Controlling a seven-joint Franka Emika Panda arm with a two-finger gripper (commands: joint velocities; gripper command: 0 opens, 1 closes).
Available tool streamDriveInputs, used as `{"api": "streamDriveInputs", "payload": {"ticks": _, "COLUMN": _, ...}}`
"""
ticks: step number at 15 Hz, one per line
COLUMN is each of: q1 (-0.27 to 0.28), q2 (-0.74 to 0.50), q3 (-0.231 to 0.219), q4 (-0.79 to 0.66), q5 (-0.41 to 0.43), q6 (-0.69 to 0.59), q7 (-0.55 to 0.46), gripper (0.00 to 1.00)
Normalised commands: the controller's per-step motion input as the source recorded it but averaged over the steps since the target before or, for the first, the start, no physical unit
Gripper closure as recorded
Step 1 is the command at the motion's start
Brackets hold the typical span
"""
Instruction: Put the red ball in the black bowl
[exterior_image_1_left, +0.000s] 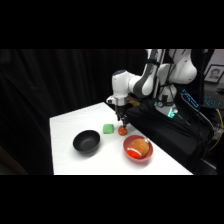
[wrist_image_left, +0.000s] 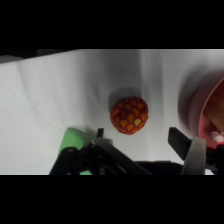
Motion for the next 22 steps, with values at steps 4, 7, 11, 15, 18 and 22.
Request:
{"api": "streamDriveInputs", "payload": {"ticks": 4, "q1": -0.007, "q2": 0.17, "q3": 0.106, "q4": -0.05, "q5": 0.207, "q6": 0.36, "q7": -0.09, "gripper": 0.0}}
{"api": "streamDriveInputs", "payload": {"ticks": 7, "q1": -0.018, "q2": 0.17, "q3": 0.064, "q4": -0.02, "q5": 0.064, "q6": 0.31, "q7": 0.0, "gripper": 0.0}}
{"api": "streamDriveInputs", "payload": {"ticks": 11, "q1": -0.039, "q2": 0.12, "q3": 0.06, "q4": -0.01, "q5": 0.015, "q6": 0.24, "q7": 0.02, "gripper": 0.0}}
{"api": "streamDriveInputs", "payload": {"ticks": 15, "q1": -0.034, "q2": 0.12, "q3": 0.039, "q4": 0.02, "q5": -0.032, "q6": 0.22, "q7": 0.06, "gripper": 0.31}}
{"api": "streamDriveInputs", "payload": {"ticks": 18, "q1": -0.034, "q2": 0.1, "q3": 0.012, "q4": 0.03, "q5": -0.066, "q6": 0.19, "q7": 0.07, "gripper": 0.47}}
{"api": "streamDriveInputs", "payload": {"ticks": 22, "q1": -0.014, "q2": 0.06, "q3": -0.024, "q4": 0.02, "q5": -0.103, "q6": 0.13, "q7": 0.09, "gripper": 0.81}}
